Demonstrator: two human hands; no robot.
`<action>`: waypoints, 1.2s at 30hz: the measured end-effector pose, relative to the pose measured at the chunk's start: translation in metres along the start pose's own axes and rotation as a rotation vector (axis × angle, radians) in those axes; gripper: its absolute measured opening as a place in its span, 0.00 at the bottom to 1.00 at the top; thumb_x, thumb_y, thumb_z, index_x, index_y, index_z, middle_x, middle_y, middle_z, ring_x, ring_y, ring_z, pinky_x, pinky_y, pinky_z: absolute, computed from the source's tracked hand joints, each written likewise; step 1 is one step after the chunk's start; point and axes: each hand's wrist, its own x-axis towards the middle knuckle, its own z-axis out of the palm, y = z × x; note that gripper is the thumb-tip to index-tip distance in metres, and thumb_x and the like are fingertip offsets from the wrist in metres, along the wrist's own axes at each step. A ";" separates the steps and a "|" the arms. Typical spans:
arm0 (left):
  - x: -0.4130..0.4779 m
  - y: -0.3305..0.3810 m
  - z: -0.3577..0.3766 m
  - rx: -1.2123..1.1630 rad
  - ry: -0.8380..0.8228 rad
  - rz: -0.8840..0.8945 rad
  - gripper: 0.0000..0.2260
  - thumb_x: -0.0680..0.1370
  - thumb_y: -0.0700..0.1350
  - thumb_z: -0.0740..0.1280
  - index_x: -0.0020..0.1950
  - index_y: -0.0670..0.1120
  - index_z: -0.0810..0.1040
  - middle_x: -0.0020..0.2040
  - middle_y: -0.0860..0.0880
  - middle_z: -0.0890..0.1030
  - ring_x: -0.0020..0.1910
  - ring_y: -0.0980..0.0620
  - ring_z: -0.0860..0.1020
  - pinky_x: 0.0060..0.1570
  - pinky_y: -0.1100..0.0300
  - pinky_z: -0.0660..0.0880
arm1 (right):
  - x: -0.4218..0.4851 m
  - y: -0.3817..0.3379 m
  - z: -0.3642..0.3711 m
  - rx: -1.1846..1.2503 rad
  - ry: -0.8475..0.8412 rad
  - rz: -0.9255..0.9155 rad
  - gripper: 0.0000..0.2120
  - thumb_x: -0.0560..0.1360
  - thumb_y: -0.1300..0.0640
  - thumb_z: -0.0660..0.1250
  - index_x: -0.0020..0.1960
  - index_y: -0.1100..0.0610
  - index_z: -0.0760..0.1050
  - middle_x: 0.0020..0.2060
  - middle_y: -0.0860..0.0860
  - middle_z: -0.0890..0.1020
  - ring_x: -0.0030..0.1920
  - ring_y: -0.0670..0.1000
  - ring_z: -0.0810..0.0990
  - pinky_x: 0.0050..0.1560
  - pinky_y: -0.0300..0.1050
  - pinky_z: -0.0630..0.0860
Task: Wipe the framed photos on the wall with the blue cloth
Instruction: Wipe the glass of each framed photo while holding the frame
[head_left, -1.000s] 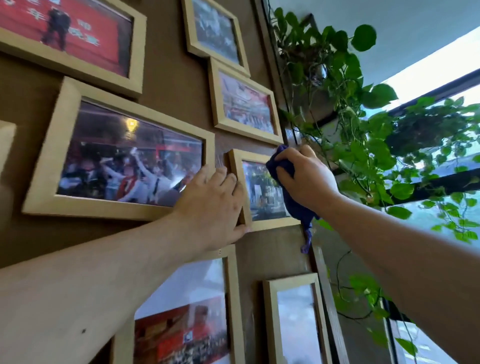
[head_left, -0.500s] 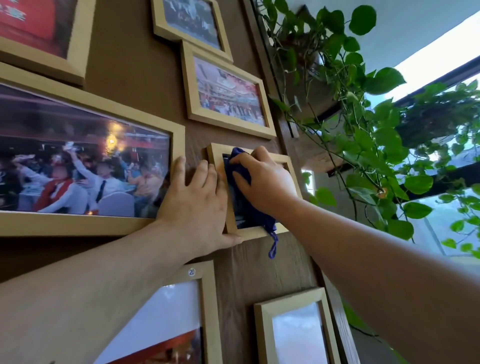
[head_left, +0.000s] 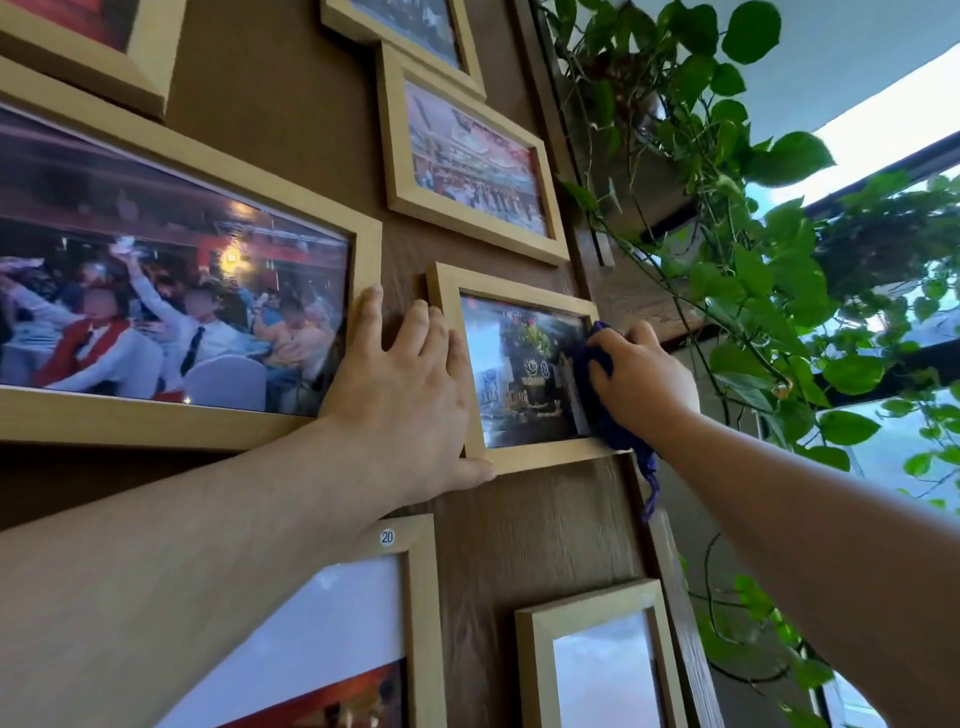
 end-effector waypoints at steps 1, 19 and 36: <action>0.000 0.000 0.000 -0.001 -0.001 -0.003 0.52 0.68 0.77 0.50 0.76 0.38 0.46 0.77 0.35 0.52 0.76 0.38 0.48 0.70 0.31 0.44 | 0.000 -0.003 -0.001 0.011 0.004 -0.003 0.15 0.78 0.47 0.58 0.63 0.48 0.68 0.54 0.55 0.71 0.38 0.56 0.72 0.33 0.45 0.69; 0.001 0.000 -0.004 0.002 -0.043 -0.012 0.52 0.68 0.76 0.52 0.76 0.38 0.47 0.77 0.36 0.53 0.76 0.39 0.48 0.70 0.32 0.44 | -0.032 -0.022 -0.021 0.024 0.033 -0.356 0.14 0.76 0.48 0.63 0.61 0.48 0.73 0.55 0.54 0.73 0.41 0.59 0.77 0.34 0.47 0.74; 0.002 0.003 -0.005 -0.008 -0.053 -0.030 0.53 0.65 0.78 0.48 0.76 0.39 0.48 0.77 0.37 0.54 0.76 0.39 0.50 0.71 0.32 0.45 | -0.057 -0.068 -0.044 0.095 -0.058 -0.684 0.15 0.77 0.47 0.57 0.59 0.49 0.73 0.52 0.54 0.72 0.35 0.54 0.74 0.32 0.46 0.73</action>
